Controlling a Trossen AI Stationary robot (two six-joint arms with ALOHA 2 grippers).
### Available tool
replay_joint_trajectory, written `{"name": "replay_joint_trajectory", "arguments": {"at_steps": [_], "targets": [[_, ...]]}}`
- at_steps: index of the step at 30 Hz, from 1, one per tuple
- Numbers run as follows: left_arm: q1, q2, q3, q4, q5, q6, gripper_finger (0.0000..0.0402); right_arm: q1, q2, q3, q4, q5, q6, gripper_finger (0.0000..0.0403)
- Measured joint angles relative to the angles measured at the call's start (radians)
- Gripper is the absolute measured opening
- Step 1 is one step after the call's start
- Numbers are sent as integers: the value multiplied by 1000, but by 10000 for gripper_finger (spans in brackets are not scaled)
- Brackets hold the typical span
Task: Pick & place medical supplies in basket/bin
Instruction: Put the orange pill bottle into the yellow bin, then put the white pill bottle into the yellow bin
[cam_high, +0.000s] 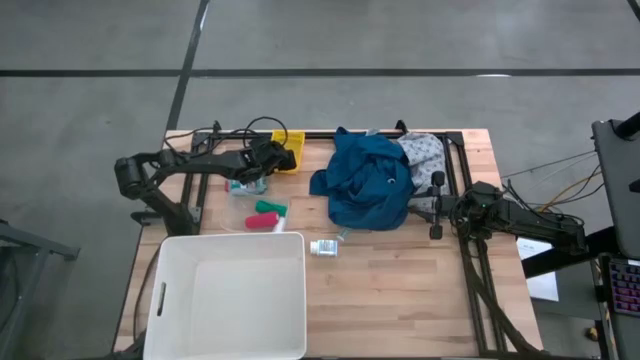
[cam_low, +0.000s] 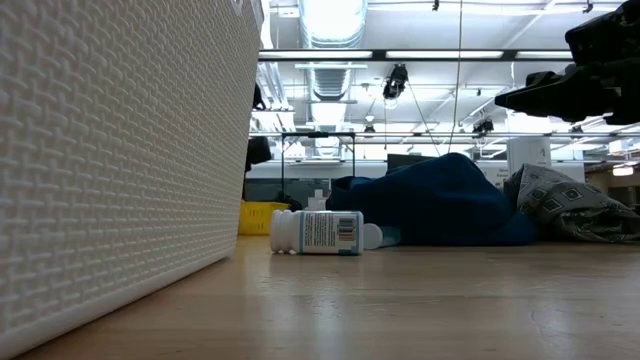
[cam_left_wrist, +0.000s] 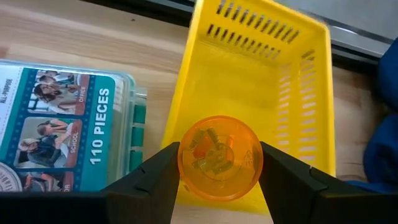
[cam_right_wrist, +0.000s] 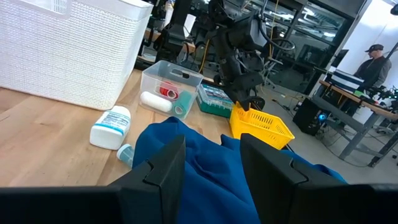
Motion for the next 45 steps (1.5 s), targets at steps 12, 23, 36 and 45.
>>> {"name": "replay_joint_trajectory", "arguments": {"at_steps": [12, 23, 36, 45], "targets": [[0, 0, 0, 2, 0, 11, 200, 0, 0, 0, 0, 0, 0, 148], [0, 0, 0, 19, 0, 10, 239, 0, 0, 0, 0, 0, 0, 148], [0, -2, 9, 22, 0, 11, 267, 0, 0, 0, 0, 0, 0, 148], [0, -12, 42, 12, -1, 72, 269, 0, 0, 0, 0, 0, 0, 148]]}}
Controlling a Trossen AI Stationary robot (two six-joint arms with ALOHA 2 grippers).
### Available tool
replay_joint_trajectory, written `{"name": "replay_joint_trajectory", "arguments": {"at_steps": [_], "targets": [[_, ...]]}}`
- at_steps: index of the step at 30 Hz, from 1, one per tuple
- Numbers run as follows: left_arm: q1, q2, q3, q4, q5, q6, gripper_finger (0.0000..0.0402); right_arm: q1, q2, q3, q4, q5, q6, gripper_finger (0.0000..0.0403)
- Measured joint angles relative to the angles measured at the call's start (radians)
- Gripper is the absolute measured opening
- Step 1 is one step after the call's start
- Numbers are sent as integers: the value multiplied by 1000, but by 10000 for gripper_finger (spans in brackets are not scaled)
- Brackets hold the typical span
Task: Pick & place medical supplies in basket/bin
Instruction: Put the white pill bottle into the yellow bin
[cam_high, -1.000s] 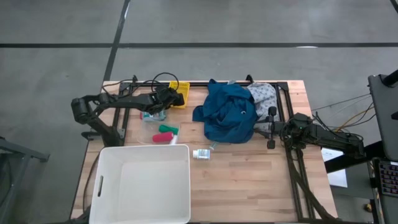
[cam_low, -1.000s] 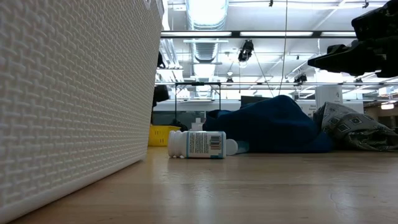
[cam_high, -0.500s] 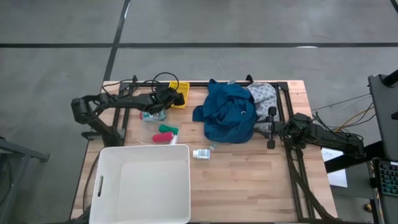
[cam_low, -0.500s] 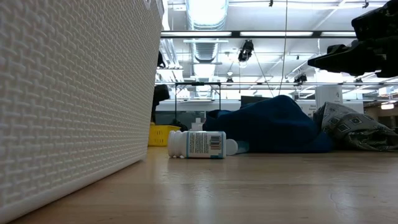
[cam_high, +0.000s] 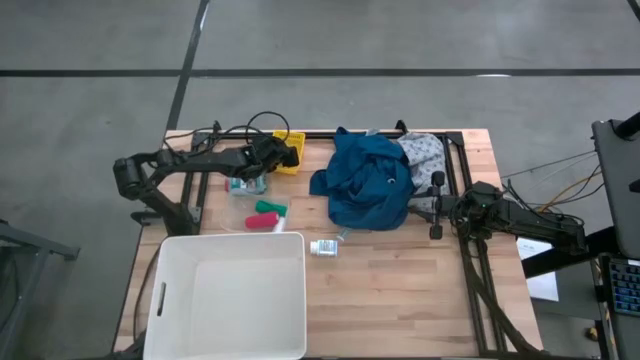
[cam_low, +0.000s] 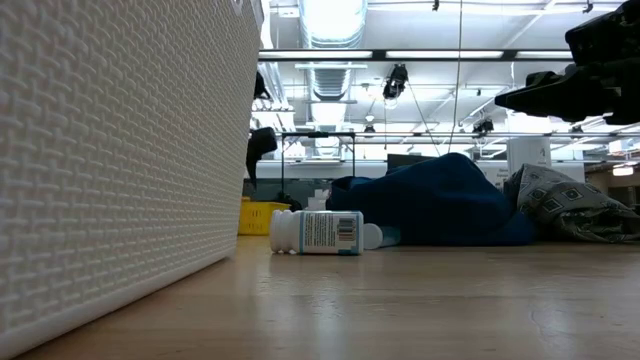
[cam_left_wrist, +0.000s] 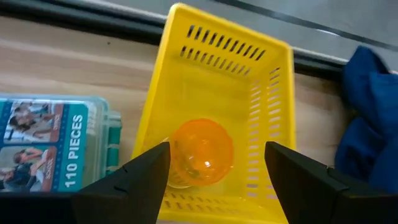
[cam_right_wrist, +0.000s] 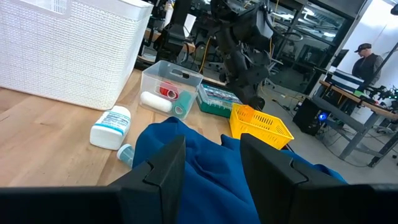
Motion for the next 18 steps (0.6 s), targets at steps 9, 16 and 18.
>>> {"name": "replay_joint_trajectory", "arguments": {"at_steps": [9, 16, 18], "targets": [[-7, -138, 5, -35, -35, 96, 269, 0, 0, 0, 0, 0, 0, 148], [-47, -301, 5, -18, -106, 219, 266, 0, 0, 0, 0, 0, 0, 148], [-66, -351, 4, 8, -104, 323, 261, 0, 0, 0, 0, 0, 0, 148]]}}
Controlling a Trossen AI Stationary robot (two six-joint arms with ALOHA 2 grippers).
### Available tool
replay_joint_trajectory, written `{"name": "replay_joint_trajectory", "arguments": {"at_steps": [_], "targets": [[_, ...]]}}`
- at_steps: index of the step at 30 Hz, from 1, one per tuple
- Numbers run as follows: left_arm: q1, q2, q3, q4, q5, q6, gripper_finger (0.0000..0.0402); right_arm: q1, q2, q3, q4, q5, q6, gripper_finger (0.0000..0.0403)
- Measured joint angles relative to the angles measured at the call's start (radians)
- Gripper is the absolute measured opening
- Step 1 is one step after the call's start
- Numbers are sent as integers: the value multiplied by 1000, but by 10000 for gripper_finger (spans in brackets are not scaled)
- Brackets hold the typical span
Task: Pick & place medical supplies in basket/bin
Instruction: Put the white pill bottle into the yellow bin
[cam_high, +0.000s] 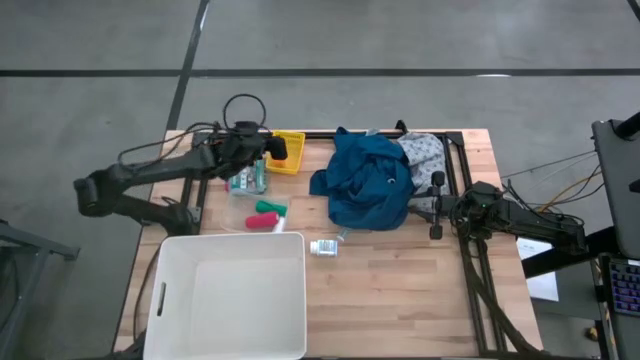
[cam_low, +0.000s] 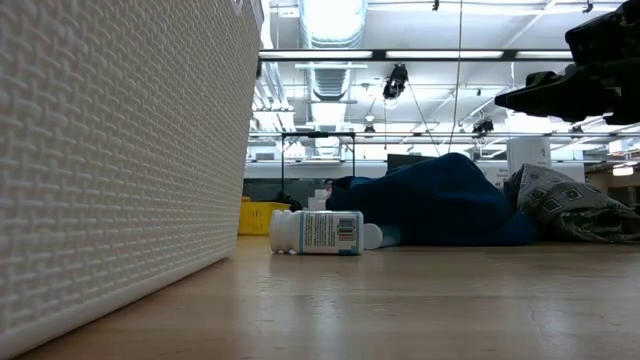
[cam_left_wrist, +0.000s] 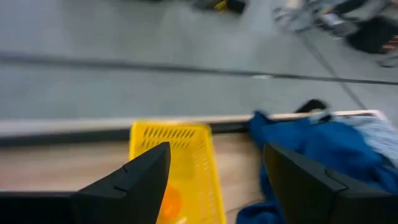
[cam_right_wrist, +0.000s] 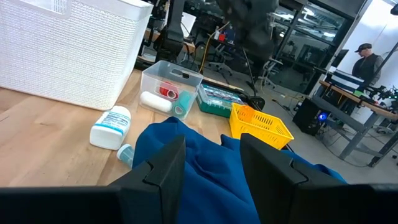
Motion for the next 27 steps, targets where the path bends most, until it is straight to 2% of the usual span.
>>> {"name": "replay_joint_trajectory", "arguments": {"at_steps": [4, 12, 16, 27], "targets": [[-31, -89, 0, 41, 1, 138, 251, 0, 0, 0, 0, 0, 0, 148], [-73, -251, -48, 32, -1, 290, 254, 0, 0, 0, 0, 0, 0, 148], [-76, -368, -123, 55, 22, 323, 262, 0, 0, 0, 0, 0, 0, 148], [-90, -784, -418, 97, 184, 364, 274, 0, 0, 0, 0, 0, 0, 148]]}}
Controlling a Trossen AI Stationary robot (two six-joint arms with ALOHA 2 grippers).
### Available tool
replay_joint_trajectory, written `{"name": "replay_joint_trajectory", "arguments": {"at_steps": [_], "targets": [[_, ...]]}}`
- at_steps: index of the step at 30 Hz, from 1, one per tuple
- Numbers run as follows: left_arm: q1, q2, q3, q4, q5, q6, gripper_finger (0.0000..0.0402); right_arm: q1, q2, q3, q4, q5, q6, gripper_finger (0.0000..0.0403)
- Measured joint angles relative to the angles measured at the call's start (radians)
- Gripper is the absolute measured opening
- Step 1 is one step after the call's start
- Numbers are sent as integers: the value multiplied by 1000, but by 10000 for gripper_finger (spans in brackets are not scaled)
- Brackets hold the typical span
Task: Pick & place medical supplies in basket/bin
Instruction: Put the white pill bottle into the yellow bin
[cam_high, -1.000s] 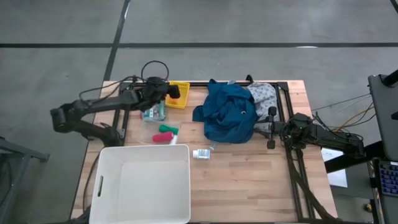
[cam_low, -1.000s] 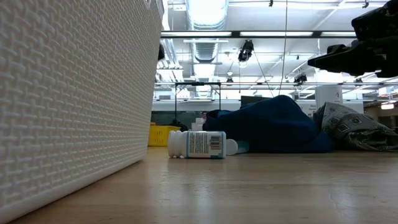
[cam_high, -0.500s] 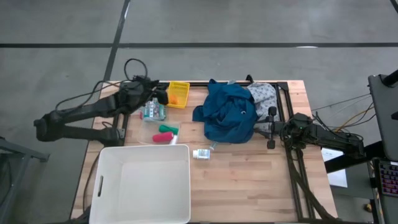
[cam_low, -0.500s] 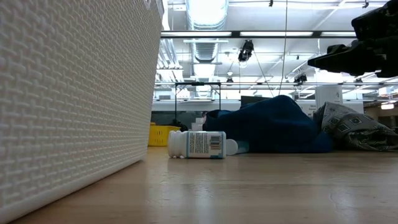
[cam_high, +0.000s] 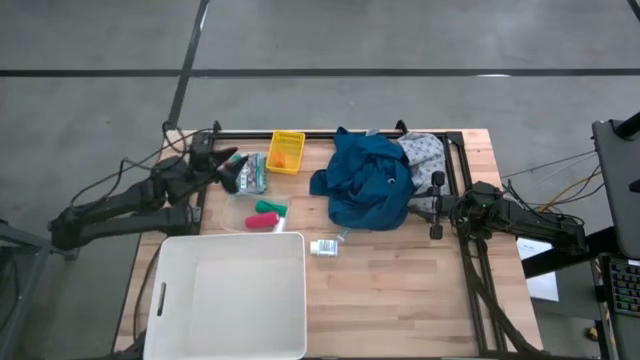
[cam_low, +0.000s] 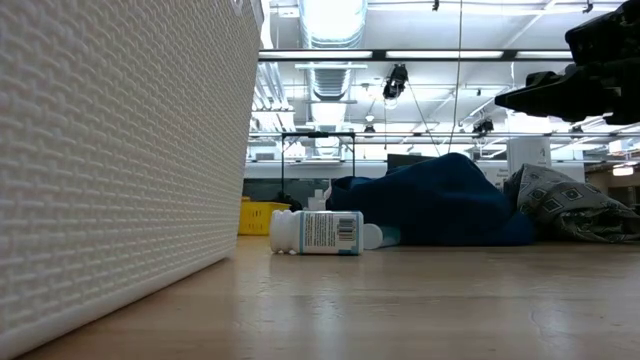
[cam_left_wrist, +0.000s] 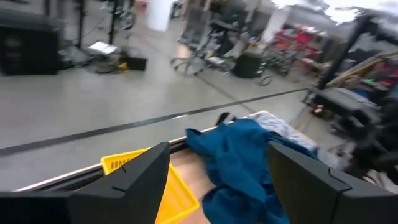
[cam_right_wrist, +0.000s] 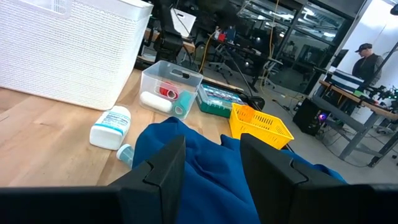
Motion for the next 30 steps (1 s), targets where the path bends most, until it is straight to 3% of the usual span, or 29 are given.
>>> {"name": "replay_joint_trajectory", "arguments": {"at_steps": [4, 8, 14, 30], "targets": [[0, -152, -75, 18, 77, 43, 274, 0, 0, 0, 0, 0, 0, 148], [0, -285, -127, 17, 171, 188, 274, 0, 0, 0, 0, 0, 0, 148], [0, -434, -188, 10, 183, 213, 273, 0, 0, 0, 0, 0, 0, 148], [0, -425, -196, 13, 183, 159, 271, 0, 0, 0, 0, 0, 0, 148]]}}
